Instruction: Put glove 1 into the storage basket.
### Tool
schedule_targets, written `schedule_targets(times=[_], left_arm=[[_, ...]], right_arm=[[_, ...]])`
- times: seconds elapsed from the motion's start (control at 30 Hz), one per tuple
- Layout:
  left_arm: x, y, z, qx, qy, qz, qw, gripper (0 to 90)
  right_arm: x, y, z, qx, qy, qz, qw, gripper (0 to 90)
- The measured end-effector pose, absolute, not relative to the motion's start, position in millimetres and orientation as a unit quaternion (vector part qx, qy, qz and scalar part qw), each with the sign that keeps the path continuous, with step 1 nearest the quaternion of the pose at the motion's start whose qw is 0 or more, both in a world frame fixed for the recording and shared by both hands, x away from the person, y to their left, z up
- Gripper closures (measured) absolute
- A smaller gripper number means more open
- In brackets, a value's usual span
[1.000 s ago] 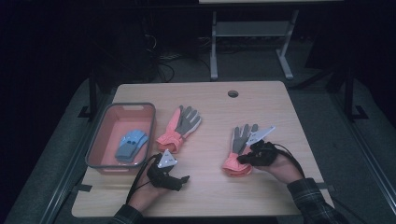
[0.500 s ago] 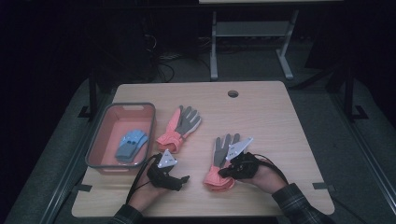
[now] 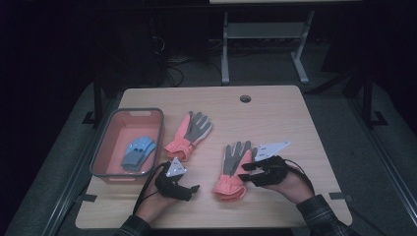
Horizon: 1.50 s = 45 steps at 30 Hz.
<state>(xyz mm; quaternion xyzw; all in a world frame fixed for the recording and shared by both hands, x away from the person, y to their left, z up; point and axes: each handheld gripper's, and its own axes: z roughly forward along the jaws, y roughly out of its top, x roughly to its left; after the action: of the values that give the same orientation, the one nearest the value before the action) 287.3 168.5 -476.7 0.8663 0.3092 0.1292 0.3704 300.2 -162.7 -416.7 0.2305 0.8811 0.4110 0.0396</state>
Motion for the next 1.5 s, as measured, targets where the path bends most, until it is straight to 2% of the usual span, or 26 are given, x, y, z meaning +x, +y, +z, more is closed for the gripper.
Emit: schedule_targets(times=[0.1, 0.13, 0.2, 0.23, 0.3, 0.33, 0.37, 0.43, 0.47, 0.5, 0.53, 0.57, 0.6, 0.63, 0.7, 0.73, 0.83, 1.0, 1.1, 1.5], left_arm=[[289, 166, -474, 0.865, 0.321, 0.126, 0.365, 14.8], [290, 166, -473, 0.865, 0.324, 0.122, 0.363, 17.1], [291, 166, -470, 0.867, 0.325, 0.120, 0.358, 18.9], [291, 166, -468, 0.867, 0.325, 0.118, 0.359, 20.6], [293, 164, -462, 0.861, 0.331, 0.113, 0.370, 22.4], [293, 163, -458, 0.859, 0.334, 0.112, 0.372, 25.9], [296, 162, -452, 0.858, 0.337, 0.109, 0.373, 35.8], [298, 161, -449, 0.856, 0.342, 0.108, 0.373, 48.8], [301, 160, -445, 0.854, 0.346, 0.106, 0.373, 48.8], [304, 159, -442, 0.853, 0.349, 0.103, 0.375, 59.8], [307, 158, -440, 0.853, 0.350, 0.102, 0.374, 59.8], [313, 156, -434, 0.852, 0.355, 0.102, 0.371, 71.7], [313, 156, -434, 0.852, 0.355, 0.102, 0.371, 76.4], [315, 154, -430, 0.850, 0.358, 0.100, 0.372, 76.4], [321, 151, -424, 0.850, 0.358, 0.109, 0.371, 87.1], [325, 150, -419, 0.849, 0.358, 0.116, 0.371, 88.6], [336, 147, -410, 0.840, 0.372, 0.124, 0.375, 78.0], [361, 147, -398, 0.830, 0.386, 0.158, 0.370, 76.1], [380, 147, -398, 0.829, 0.398, 0.171, 0.355, 72.0], [418, 139, -419, 0.836, 0.428, 0.174, 0.297, 67.3]], right_arm=[[301, -182, -419, 0.261, 0.870, 0.413, 0.063, 46.5], [301, -193, -423, 0.285, 0.865, 0.406, 0.074, 39.1], [301, -198, -425, 0.294, 0.863, 0.403, 0.081, 37.4], [302, -210, -434, 0.315, 0.860, 0.390, 0.095, 32.2], [302, -215, -437, 0.324, 0.858, 0.386, 0.103, 31.8], [302, -220, -440, 0.336, 0.855, 0.381, 0.105, 31.3], [301, -230, -446, 0.352, 0.850, 0.377, 0.108, 29.3], [301, -233, -447, 0.354, 0.849, 0.376, 0.111, 28.8], [299, -237, -450, 0.360, 0.847, 0.375, 0.111, 27.8], [297, -244, -455, 0.368, 0.848, 0.364, 0.115, 26.9], [297, -244, -455, 0.368, 0.848, 0.364, 0.115, 26.9], [294, -249, -459, 0.376, 0.846, 0.359, 0.119, 26.7], [294, -249, -459, 0.376, 0.846, 0.359, 0.119, 26.7], [293, -250, -460, 0.379, 0.845, 0.359, 0.117, 26.7], [291, -256, -463, 0.387, 0.841, 0.360, 0.113, 26.7], [291, -257, -464, 0.387, 0.841, 0.360, 0.113, 26.6], [289, -260, -470, 0.385, 0.842, 0.357, 0.123, 25.5], [290, -260, -474, 0.388, 0.844, 0.347, 0.132, 24.5], [290, -260, -476, 0.387, 0.842, 0.349, 0.136, 23.4], [289, -262, -479, 0.381, 0.839, 0.362, 0.142, 20.6]])
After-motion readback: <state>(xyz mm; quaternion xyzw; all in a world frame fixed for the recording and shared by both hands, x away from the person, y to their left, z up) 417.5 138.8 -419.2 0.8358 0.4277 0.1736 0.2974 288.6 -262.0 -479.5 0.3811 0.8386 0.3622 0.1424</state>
